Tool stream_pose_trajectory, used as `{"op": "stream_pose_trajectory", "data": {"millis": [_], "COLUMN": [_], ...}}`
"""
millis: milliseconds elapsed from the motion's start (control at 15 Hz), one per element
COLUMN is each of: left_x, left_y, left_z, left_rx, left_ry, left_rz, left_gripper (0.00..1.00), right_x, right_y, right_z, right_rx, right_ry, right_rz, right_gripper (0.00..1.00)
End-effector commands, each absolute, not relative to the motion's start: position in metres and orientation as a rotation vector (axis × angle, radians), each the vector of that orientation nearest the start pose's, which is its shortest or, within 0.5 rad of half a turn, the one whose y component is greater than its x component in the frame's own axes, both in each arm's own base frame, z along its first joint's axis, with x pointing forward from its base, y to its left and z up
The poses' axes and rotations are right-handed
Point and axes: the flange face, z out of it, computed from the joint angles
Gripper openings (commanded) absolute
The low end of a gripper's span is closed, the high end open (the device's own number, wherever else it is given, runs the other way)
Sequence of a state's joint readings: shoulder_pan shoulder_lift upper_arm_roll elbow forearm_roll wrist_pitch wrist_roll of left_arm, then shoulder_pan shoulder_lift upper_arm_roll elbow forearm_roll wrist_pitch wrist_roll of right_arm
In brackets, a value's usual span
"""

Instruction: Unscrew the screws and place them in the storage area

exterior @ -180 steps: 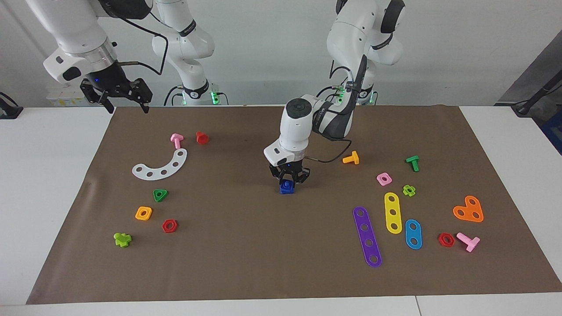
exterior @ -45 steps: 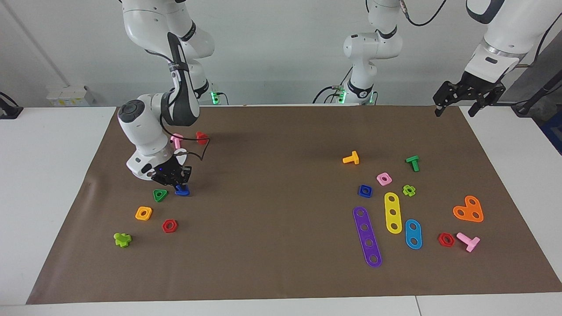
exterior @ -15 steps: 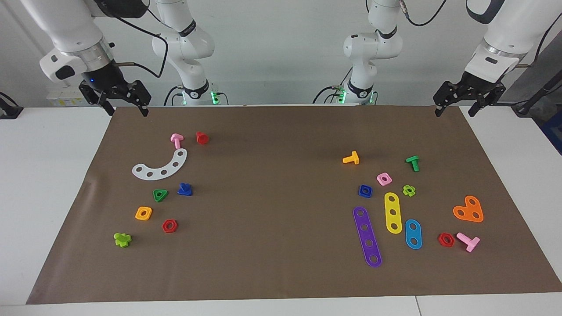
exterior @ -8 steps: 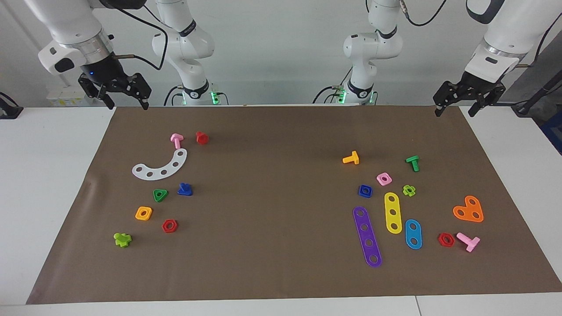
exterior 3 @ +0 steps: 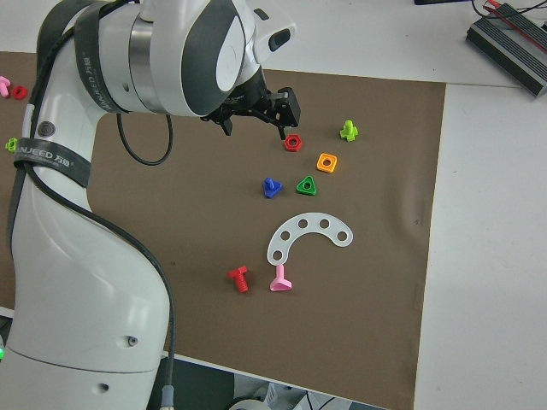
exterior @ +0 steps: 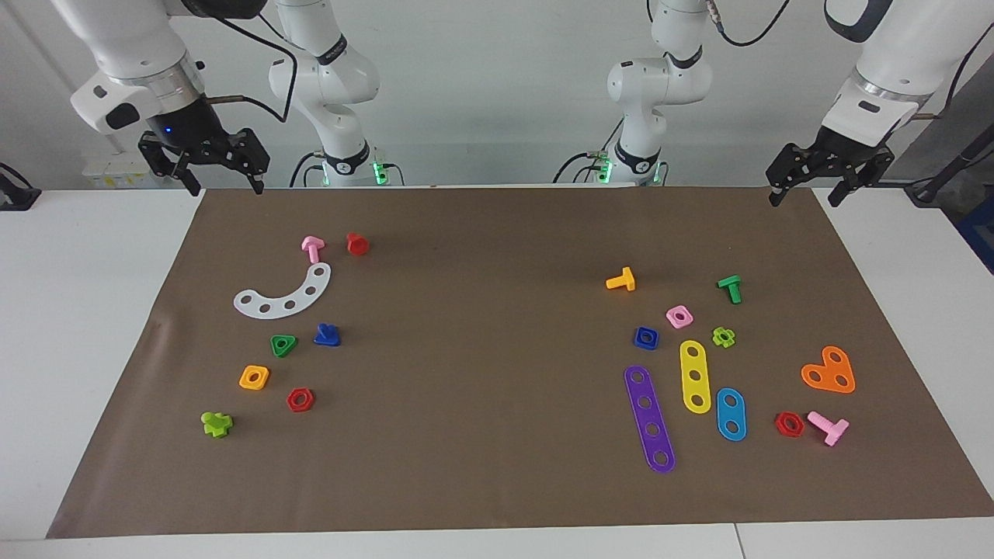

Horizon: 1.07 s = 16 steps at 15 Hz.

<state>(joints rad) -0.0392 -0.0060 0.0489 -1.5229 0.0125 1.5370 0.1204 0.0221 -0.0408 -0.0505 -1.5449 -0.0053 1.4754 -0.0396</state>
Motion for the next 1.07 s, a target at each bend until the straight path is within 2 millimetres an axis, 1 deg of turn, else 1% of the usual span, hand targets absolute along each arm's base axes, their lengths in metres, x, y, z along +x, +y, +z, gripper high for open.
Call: {"op": "stream_pose_trajectory", "data": {"millis": [0,133,400,667,1000], "left_x": [0.540,0.540,0.540,0.540,0.540], "left_y": [0.009,0.009,0.009,0.009,0.009], "left_z": [0.648,0.648,0.648,0.648,0.648], "left_rx": [-3.113,-3.113,-3.113,-3.113,-3.113], "left_ry": [0.161,0.161,0.161,0.159,0.159], "left_rz": [-0.022,-0.024,-0.024,-0.024,-0.024], "left_gripper": [1.00,1.00,1.00,1.00,1.00], "right_x": [0.533,0.533,0.532,0.530,0.530], "right_y": [-0.018,-0.015,-0.017,-0.017,-0.018], "right_z": [0.648,0.645,0.639,0.639,0.639], "right_rx": [-3.137,-3.142,-3.163,-3.164,-3.187], "right_ry": [0.028,0.024,0.019,0.043,0.030], "right_rz": [0.053,0.044,0.039,0.039,0.043], "right_gripper": [1.00,1.00,1.00,1.00,1.00]}}
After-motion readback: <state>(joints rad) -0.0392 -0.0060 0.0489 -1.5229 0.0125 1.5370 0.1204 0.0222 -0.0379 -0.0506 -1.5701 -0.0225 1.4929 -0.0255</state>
